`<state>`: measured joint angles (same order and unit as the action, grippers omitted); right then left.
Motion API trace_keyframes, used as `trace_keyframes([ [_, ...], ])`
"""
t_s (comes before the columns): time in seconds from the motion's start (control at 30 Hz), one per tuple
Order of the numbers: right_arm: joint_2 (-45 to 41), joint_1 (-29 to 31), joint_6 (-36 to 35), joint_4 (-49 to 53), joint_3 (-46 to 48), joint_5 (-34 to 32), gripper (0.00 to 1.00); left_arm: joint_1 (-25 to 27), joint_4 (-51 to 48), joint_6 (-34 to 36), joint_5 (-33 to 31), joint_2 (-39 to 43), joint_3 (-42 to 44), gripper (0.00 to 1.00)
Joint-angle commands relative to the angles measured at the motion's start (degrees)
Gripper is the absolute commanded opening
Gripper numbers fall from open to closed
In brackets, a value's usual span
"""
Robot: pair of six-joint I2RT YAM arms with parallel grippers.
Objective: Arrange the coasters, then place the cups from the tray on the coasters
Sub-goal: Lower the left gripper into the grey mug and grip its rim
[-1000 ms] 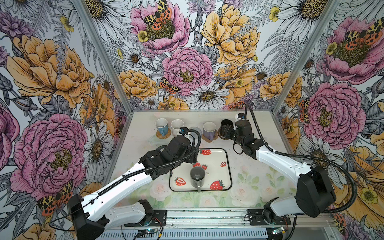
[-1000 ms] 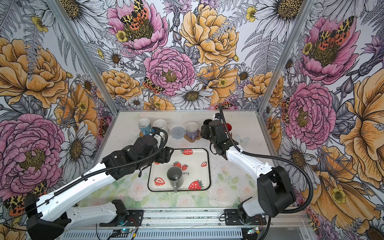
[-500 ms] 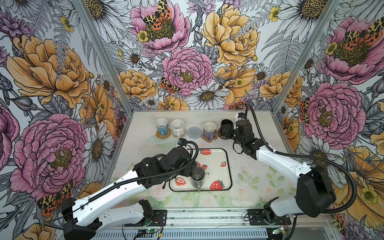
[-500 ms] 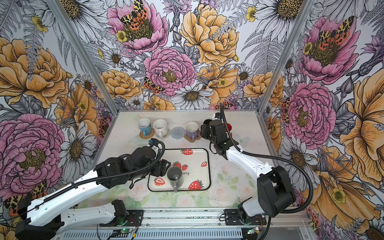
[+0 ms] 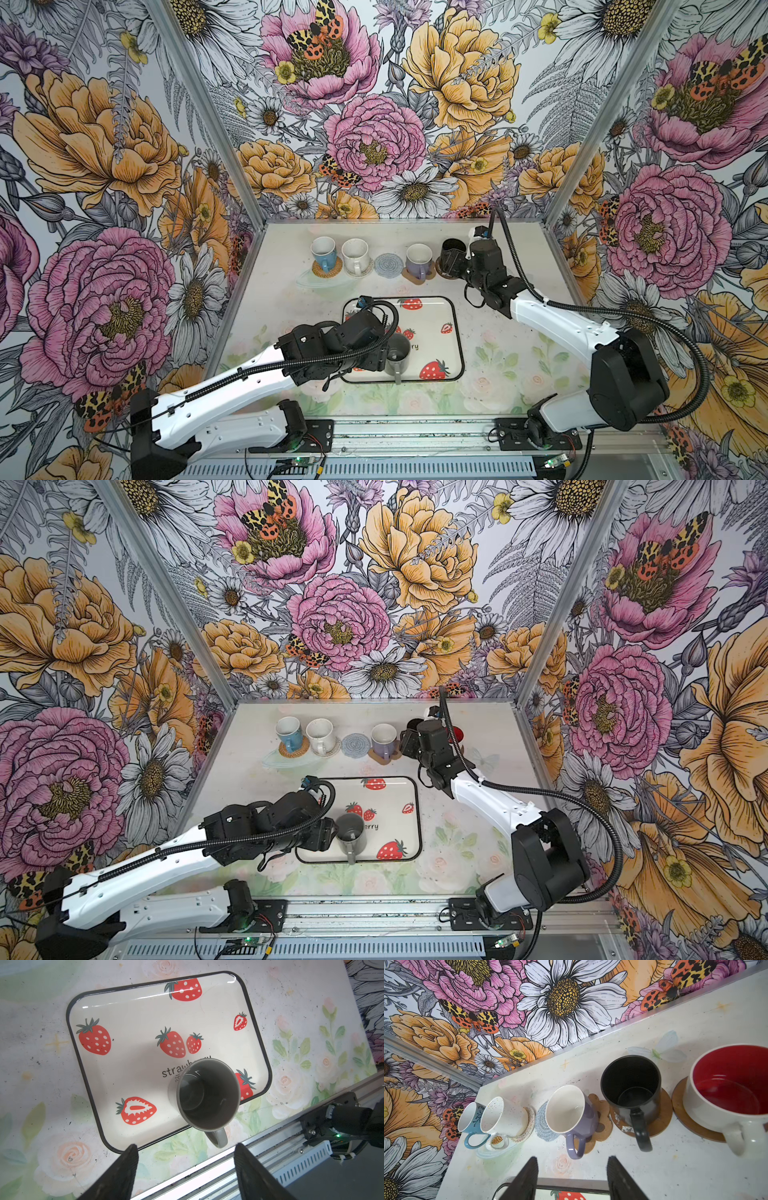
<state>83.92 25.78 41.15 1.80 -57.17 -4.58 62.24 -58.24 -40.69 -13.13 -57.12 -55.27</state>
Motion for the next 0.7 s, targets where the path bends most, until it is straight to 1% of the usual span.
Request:
trace_keyframes([
  [0.0,1.36,-0.47,0.48,-1.19,-1.93,0.88,0.56,1.22,-0.21,-1.91,0.78,-0.91,1.25,0.75],
  [0.1,2.10,-0.47,0.47,-1.12,-2.35,1.28,0.56,2.51,-0.21,-2.29,2.46,-2.49,1.53,0.74],
  [0.47,3.88,-0.47,0.27,-1.36,-3.21,2.03,0.59,6.53,0.32,-4.04,1.83,-11.01,0.25,0.77],
  [0.67,5.07,-0.47,0.60,-1.28,-3.96,2.78,0.61,8.86,1.40,-2.94,2.57,-16.59,-1.66,0.81],
])
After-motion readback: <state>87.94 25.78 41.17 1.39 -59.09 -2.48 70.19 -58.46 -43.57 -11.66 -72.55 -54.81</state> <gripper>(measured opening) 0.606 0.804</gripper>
